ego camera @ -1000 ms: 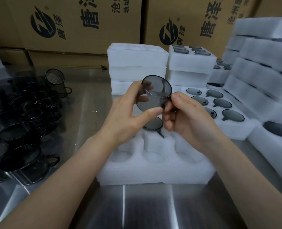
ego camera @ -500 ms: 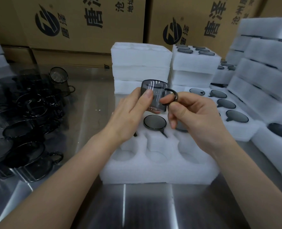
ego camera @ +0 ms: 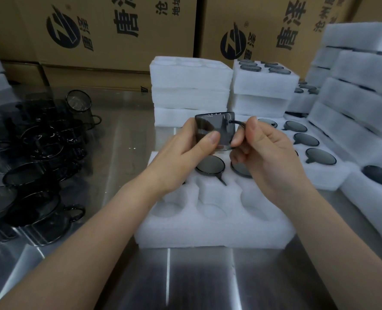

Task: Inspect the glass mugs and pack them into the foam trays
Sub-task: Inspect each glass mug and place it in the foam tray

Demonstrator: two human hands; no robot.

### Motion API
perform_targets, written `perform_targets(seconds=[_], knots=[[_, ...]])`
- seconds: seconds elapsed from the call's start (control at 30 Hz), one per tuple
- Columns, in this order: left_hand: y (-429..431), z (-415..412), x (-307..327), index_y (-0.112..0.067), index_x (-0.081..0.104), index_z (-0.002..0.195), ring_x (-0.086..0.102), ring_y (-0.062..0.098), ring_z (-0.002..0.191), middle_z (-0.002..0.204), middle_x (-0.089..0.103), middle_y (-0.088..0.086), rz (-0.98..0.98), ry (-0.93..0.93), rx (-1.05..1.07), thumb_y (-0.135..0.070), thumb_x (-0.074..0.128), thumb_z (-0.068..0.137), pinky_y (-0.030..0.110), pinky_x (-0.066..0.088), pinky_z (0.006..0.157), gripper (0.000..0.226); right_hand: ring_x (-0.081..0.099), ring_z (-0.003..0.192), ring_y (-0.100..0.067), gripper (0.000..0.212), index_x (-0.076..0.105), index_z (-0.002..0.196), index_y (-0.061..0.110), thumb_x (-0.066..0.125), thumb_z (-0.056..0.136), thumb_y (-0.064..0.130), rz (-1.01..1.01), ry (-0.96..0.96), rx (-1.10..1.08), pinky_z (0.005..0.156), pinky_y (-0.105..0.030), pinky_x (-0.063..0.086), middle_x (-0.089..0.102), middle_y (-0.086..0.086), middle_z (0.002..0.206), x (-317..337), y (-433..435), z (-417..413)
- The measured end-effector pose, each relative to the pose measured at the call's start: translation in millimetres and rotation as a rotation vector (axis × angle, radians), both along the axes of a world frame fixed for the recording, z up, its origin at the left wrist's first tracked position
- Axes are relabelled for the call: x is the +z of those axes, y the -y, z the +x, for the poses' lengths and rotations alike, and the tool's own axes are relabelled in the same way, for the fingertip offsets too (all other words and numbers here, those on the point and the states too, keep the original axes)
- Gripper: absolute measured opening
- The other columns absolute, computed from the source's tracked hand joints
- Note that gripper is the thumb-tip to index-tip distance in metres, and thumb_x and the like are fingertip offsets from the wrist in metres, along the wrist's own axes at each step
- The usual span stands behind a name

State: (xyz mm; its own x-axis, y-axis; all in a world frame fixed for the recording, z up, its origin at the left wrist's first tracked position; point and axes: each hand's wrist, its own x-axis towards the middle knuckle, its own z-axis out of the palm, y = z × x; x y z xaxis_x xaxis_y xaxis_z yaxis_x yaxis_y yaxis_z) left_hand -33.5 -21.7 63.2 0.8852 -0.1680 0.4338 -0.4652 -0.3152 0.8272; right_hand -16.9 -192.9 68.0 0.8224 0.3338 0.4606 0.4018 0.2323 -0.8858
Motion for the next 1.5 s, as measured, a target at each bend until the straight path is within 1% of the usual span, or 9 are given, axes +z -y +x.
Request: perform_targets(seconds=[0.1,0.2,0.37,0.5,0.73,0.87,1.13,1.4,1.5], knots=[[0,0,0,-0.008,0.047,0.115,0.058,0.039,0.102,0.108,0.06,0.029,0.033,0.005,-0.013,-0.062,0.049,0.081,0.061,0.044,0.092,0.064,0.045,0.053,-0.011,0.049,0.062,0.05,0.023,0.054,0.09,0.052,-0.01,-0.125,-0.058,0.063,-0.028,0.037,0.053,0.009,0.055,2,-1,1],[-1,0,-2,-0.016,0.047,0.115,0.061,0.034,0.102,0.109,0.063,0.023,0.106,0.058,0.045,-0.067,0.041,0.082,0.057,0.046,0.09,0.061,0.046,0.051,-0.012,0.049,0.064,0.054,0.021,0.049,0.088,0.054,0.032,-0.189,-0.031,0.061,-0.027,0.04,0.053,0.008,0.054,3,-1,1],[-2,1,-2,-0.018,0.051,0.123,0.059,0.018,0.109,0.116,0.064,0.003,0.063,0.024,0.085,-0.068,0.028,0.085,0.047,0.044,0.099,0.067,0.057,0.069,-0.017,0.017,0.062,0.112,0.016,0.051,0.099,0.018,0.071,-0.144,-0.022,0.065,-0.031,0.047,0.063,-0.005,0.087,1,0,4],[-2,1,-3,-0.02,0.053,0.124,0.057,0.012,0.114,0.117,0.065,-0.005,0.102,-0.004,0.038,-0.068,0.023,0.085,0.043,0.041,0.103,0.069,0.064,0.105,-0.026,0.053,0.052,0.134,0.024,0.065,0.083,0.031,0.012,-0.196,0.17,0.083,-0.039,0.052,0.066,-0.006,0.123,-2,0,6],[-3,-1,-1,-0.029,0.035,0.146,0.046,-0.004,0.125,0.144,0.042,-0.013,0.078,0.191,0.039,-0.032,0.052,0.092,0.015,0.037,0.103,0.057,0.07,0.083,-0.015,0.053,0.05,0.123,0.016,0.071,0.075,0.021,0.048,-0.194,-0.008,0.072,-0.032,0.058,0.074,0.004,0.089,-1,-1,3],[-1,0,-3,-0.021,0.044,0.141,0.05,0.008,0.122,0.133,0.052,-0.008,0.255,0.4,0.067,-0.031,0.069,0.082,0.025,0.04,0.103,0.065,0.068,0.078,-0.014,0.026,0.057,0.113,0.014,0.066,0.088,0.012,-0.007,-0.113,-0.138,0.065,-0.026,0.053,0.075,0.0,0.093,-1,-3,1],[6,0,-3,-0.009,0.056,0.128,0.056,0.005,0.108,0.117,0.057,-0.012,0.268,0.52,0.155,-0.025,0.082,0.071,0.023,0.046,0.094,0.064,0.063,0.098,-0.001,0.024,0.064,0.114,0.034,0.056,0.099,0.018,-0.138,0.114,-0.307,0.09,-0.021,0.05,0.07,0.015,0.105,1,-10,-5],[7,-3,-4,-0.003,0.053,0.131,0.057,0.014,0.118,0.127,0.06,0.003,0.25,0.464,0.079,-0.012,0.083,0.073,0.035,0.046,0.1,0.066,0.064,0.093,-0.025,0.021,0.073,0.102,0.024,0.053,0.1,0.019,-0.001,-0.025,-0.351,0.09,-0.06,0.048,0.074,0.0,0.096,3,-4,-1],[7,-2,-5,-0.003,0.05,0.132,0.055,0.016,0.123,0.13,0.056,0.001,0.222,0.451,0.06,-0.009,0.083,0.072,0.037,0.046,0.103,0.069,0.066,0.098,-0.02,0.027,0.068,0.115,0.02,0.057,0.094,0.032,0.044,-0.141,-0.221,0.09,-0.049,0.053,0.072,-0.003,0.102,2,-3,3]])
